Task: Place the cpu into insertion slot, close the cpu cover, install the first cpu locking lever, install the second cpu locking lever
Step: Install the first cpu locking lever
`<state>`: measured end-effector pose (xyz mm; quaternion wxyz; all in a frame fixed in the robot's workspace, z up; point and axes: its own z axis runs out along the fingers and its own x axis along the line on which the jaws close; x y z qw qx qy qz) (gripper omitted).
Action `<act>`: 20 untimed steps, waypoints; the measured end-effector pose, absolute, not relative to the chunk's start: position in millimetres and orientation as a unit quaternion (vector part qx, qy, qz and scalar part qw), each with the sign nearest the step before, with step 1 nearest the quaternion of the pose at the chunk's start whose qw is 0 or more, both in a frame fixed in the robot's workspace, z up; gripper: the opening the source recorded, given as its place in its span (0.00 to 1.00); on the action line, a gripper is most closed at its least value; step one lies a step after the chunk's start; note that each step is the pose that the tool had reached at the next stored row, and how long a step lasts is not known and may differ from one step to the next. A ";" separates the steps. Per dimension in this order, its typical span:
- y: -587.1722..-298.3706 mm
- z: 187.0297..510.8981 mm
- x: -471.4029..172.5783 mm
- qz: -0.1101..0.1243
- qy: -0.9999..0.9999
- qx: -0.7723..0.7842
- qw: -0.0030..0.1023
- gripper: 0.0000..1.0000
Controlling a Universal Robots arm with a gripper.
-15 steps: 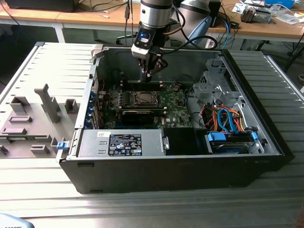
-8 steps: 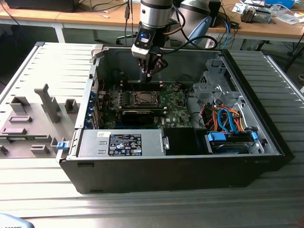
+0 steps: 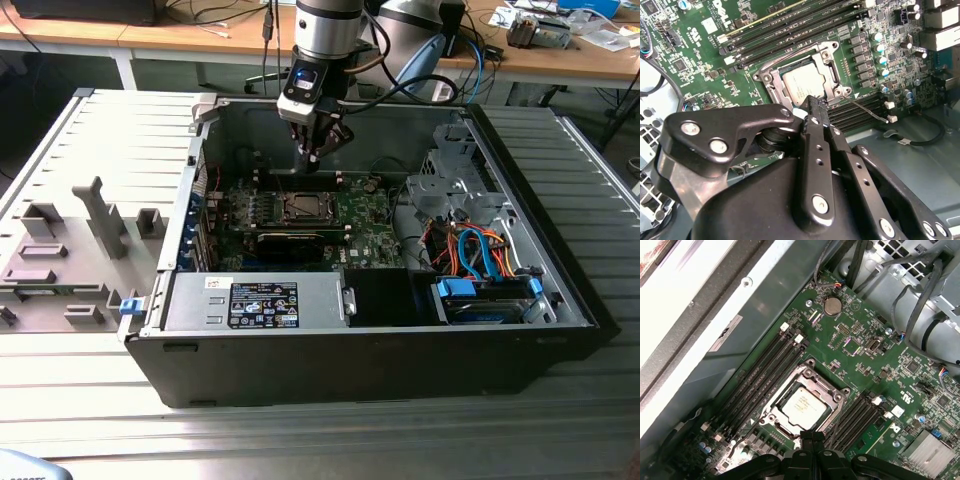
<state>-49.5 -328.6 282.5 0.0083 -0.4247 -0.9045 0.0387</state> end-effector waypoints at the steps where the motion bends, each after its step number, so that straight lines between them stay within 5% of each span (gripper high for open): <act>1: -328.6 282.4 -49.5 0.039 -0.905 -0.425 0.008 0.11; 20: -328.6 282.4 -49.5 0.039 -0.907 -0.419 0.008 0.11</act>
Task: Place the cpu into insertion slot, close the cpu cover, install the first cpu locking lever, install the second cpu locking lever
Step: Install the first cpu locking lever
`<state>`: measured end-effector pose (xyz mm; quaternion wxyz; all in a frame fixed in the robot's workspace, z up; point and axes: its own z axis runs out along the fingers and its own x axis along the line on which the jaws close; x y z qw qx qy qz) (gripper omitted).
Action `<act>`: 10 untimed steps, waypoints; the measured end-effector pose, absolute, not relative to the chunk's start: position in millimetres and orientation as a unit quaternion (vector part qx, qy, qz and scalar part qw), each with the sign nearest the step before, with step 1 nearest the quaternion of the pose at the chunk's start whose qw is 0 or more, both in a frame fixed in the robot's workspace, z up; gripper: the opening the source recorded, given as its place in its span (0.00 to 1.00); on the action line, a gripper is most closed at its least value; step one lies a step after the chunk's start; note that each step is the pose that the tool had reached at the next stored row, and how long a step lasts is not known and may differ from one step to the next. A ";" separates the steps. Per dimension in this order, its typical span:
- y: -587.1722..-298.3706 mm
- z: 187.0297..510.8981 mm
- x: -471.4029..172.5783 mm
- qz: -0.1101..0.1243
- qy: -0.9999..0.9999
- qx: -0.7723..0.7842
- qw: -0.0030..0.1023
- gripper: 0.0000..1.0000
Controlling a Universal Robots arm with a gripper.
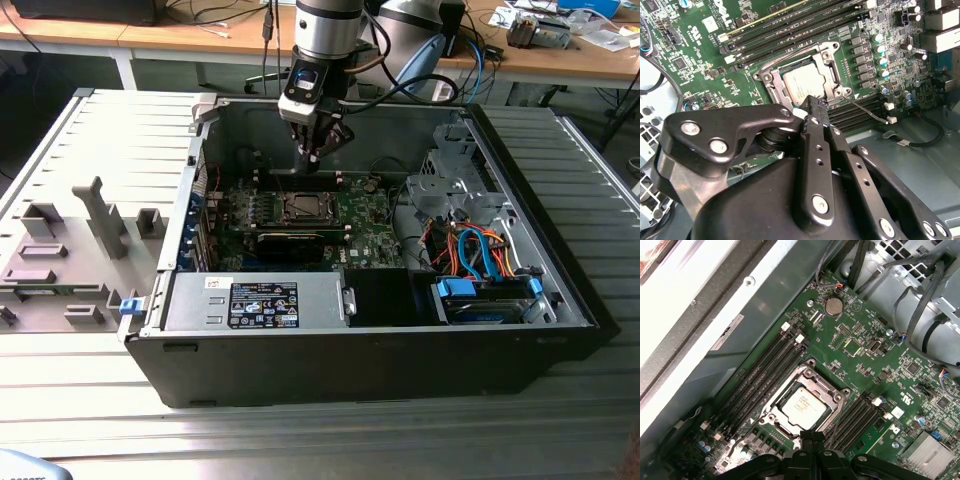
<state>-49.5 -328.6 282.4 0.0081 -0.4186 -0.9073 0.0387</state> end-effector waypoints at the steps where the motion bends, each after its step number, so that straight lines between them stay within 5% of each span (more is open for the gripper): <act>1: -328.6 282.4 -49.5 0.039 -0.908 -0.418 0.008 0.11; 10: -328.6 282.4 -49.5 0.039 -0.909 -0.414 0.008 0.11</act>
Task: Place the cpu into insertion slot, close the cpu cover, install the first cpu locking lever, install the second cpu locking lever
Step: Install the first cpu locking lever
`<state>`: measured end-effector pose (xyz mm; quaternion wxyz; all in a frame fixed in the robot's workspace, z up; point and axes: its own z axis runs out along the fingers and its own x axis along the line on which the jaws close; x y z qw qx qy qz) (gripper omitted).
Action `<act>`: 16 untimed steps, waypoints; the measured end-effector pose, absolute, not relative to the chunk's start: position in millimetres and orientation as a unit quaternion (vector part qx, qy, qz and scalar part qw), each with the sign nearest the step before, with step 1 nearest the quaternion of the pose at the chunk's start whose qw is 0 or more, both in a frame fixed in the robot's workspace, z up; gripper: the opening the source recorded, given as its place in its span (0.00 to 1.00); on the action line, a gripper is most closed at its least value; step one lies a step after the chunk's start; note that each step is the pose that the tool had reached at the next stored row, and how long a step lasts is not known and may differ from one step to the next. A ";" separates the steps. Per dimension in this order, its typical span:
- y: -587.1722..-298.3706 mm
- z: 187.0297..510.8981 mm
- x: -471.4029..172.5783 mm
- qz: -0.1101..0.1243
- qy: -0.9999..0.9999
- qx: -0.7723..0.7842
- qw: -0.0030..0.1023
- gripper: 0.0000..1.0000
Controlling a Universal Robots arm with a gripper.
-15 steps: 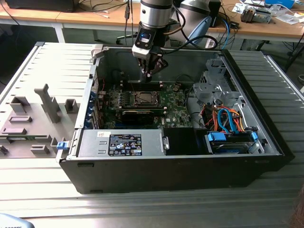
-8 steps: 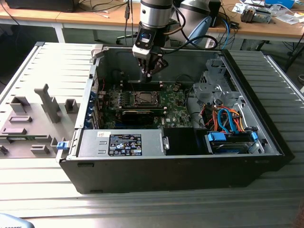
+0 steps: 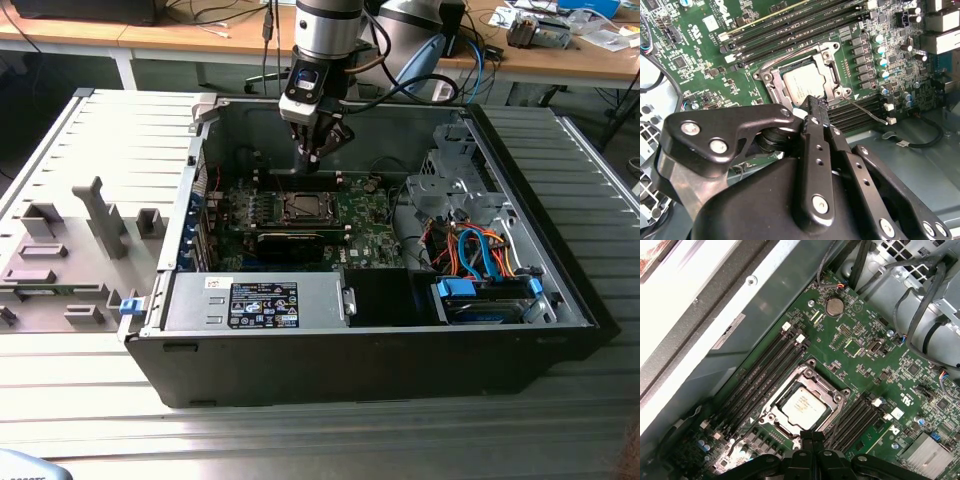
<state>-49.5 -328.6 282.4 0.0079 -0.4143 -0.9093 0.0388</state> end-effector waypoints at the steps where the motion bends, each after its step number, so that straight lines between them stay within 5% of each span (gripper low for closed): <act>1: -328.6 282.4 -49.5 0.039 -0.909 -0.414 0.008 0.11; 16: -328.6 282.4 -49.5 0.039 -0.911 -0.410 0.008 0.11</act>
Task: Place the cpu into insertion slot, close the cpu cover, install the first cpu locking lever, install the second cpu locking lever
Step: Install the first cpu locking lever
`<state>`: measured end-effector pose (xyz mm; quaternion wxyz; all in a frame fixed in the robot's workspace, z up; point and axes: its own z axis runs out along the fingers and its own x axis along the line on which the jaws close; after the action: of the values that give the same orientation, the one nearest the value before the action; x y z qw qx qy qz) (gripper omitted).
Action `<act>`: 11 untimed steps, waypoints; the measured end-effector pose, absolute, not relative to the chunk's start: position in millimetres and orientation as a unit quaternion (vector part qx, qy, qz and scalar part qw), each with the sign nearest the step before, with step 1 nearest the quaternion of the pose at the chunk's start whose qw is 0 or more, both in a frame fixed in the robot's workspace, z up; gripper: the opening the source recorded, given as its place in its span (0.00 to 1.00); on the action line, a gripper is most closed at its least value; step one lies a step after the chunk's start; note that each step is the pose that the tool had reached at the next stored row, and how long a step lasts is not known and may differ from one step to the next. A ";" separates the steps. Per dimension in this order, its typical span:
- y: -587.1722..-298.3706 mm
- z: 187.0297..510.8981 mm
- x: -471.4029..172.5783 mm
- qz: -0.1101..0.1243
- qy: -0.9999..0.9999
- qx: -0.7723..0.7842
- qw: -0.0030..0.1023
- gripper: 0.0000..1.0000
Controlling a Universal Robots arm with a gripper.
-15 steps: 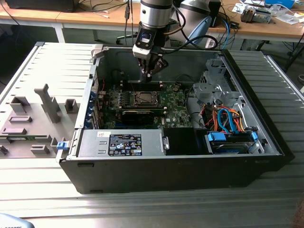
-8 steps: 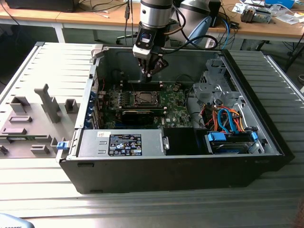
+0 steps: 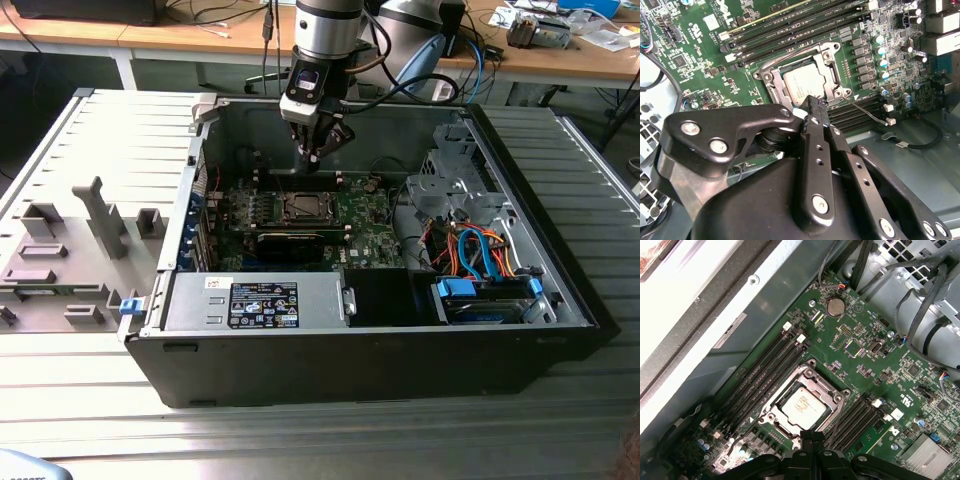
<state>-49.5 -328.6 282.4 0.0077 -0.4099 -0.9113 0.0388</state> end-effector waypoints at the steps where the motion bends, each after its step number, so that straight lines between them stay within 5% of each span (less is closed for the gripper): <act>1: -328.6 282.4 -49.5 0.039 -0.911 -0.410 0.008 0.11; 11: -328.6 282.4 -49.5 0.039 -0.913 -0.406 0.008 0.11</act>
<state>-49.5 -328.6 282.4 0.0075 -0.4058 -0.9131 0.0388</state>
